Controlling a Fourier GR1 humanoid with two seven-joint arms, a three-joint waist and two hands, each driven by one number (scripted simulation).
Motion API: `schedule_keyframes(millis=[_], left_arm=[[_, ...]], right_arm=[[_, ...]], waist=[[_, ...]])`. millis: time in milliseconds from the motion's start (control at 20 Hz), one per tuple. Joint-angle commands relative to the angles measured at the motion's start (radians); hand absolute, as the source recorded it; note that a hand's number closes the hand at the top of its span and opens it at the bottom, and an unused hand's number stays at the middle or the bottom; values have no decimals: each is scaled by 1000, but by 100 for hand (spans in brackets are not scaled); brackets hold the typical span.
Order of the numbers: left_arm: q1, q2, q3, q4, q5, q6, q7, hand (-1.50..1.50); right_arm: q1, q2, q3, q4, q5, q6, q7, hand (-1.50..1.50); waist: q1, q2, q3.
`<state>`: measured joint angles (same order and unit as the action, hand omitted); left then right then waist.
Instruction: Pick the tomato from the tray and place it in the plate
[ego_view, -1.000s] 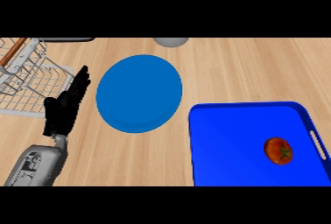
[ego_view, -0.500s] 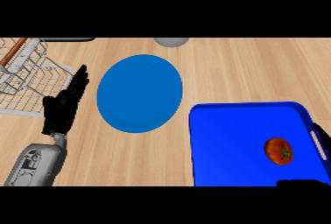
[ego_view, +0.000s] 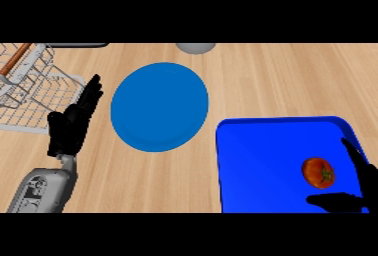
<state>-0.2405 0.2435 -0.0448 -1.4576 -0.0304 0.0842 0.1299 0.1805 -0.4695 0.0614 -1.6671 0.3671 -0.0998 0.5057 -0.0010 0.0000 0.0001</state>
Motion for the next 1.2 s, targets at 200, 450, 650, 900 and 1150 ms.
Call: schedule_keyframes(millis=[200, 450, 650, 900, 1150], left_arm=[[-95, -8, 76, 137, -4, -46, -51, 0], [18, -54, 29, 21, -61, -8, -41, 0], [-22, -40, 69, 34, -46, -53, -8, 0], [-42, -51, 70, 67, -47, -43, -19, 0], [-36, -51, 34, 14, -52, -67, 1, 0]], right_arm=[[-21, 81, -20, 126, 60, 13, -109, -150], [17, 92, -52, 84, 147, -53, -128, 150], [-100, 96, -119, 199, 141, -13, -173, 150], [-181, 83, 17, 173, 294, 18, -92, 150], [-373, 26, 190, 244, 429, 204, -70, 150]], waist=[[-4, 1, 0], [-3, -1, 0], [-1, 0, 0], [6, 2, -1], [48, 2, -1]])
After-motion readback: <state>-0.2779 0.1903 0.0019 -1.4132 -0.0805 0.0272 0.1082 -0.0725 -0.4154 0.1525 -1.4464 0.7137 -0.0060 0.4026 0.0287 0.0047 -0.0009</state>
